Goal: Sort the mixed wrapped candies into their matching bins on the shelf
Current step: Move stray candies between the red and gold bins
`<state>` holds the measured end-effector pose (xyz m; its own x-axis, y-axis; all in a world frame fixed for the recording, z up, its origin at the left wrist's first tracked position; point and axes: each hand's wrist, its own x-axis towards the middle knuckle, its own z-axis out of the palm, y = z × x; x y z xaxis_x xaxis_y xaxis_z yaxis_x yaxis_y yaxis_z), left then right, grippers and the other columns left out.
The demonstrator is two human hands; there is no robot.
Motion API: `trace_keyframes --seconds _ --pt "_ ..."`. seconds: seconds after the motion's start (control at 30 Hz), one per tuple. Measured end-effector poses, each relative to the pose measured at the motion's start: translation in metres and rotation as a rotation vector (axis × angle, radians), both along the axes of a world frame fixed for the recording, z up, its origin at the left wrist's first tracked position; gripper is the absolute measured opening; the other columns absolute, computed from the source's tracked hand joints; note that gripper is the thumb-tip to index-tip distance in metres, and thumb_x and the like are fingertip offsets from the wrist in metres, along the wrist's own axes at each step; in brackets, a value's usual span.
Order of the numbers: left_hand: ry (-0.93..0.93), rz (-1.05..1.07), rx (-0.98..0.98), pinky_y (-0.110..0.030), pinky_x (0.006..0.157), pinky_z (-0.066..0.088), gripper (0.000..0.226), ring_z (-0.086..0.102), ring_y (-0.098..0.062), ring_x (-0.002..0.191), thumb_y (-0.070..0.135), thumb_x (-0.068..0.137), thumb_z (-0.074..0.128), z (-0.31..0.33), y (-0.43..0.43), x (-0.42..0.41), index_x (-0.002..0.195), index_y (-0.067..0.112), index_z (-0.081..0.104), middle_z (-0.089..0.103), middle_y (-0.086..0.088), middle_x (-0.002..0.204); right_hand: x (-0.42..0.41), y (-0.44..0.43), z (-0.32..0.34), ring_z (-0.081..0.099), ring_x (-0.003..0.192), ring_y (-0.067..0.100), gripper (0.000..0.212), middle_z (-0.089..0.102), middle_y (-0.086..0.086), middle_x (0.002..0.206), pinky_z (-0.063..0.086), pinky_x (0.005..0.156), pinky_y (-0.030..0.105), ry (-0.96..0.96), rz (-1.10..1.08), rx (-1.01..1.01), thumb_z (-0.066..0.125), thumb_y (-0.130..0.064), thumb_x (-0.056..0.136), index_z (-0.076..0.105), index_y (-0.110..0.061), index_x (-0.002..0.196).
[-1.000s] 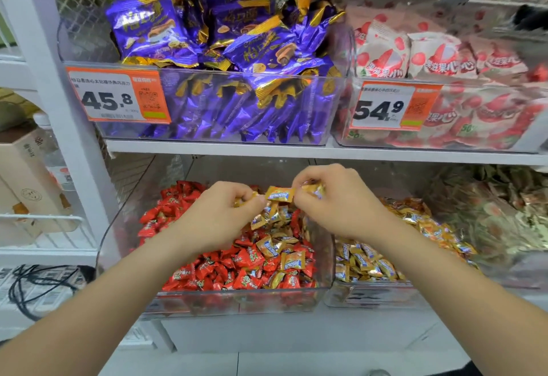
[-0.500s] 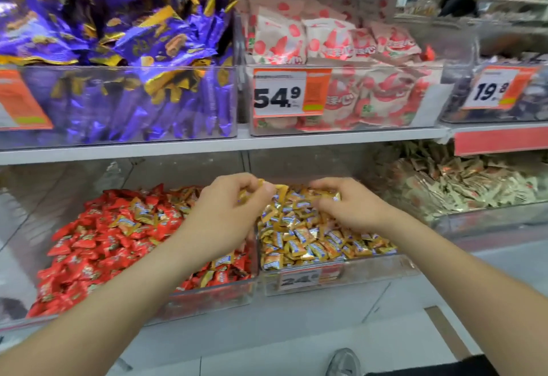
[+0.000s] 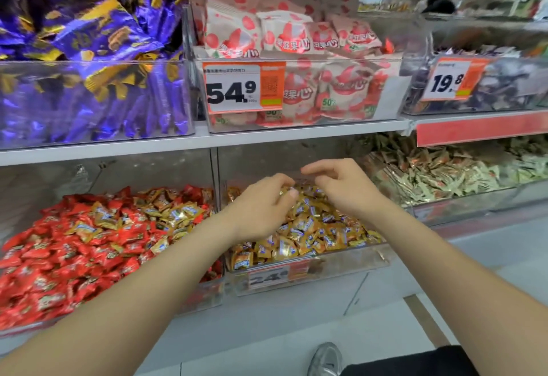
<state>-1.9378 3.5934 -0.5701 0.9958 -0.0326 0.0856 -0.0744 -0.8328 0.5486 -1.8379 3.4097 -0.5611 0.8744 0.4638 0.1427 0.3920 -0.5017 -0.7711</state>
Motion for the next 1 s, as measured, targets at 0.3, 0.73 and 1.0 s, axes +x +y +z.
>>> trace_keyframes --seconds 0.3,0.73,1.0 --pt "-0.232 0.057 0.129 -0.030 0.076 0.047 0.017 0.058 -0.002 0.079 0.018 0.083 0.055 0.023 0.087 -0.105 0.087 0.031 0.065 0.060 0.013 0.083 -0.077 0.054 0.038 0.067 0.061 0.007 0.032 0.075 -0.005 0.074 0.059 0.065 0.029 -0.092 0.254 -0.099 0.057 -0.009 0.096 0.078 -0.032 0.090" --pt "0.033 0.197 0.311 -0.041 0.101 0.049 0.029 0.063 -0.029 0.121 0.027 0.105 0.054 -0.020 0.202 -0.092 0.129 0.016 0.065 0.070 -0.007 0.126 -0.100 0.205 -0.004 0.065 0.093 0.037 0.010 0.055 0.008 0.091 0.052 0.070 0.042 -0.556 0.515 -0.757 0.058 -0.008 0.094 0.052 -0.016 0.095" --pt "0.249 0.268 0.332 -0.037 0.095 0.055 0.037 0.066 -0.024 0.109 0.035 0.084 0.071 -0.009 0.209 -0.089 0.119 0.026 0.073 0.072 -0.002 0.112 -0.080 0.247 -0.016 0.064 0.113 0.033 0.065 0.060 0.011 0.129 0.058 0.094 0.049 -0.260 0.678 -0.939 0.068 -0.016 0.095 0.040 -0.019 0.153"
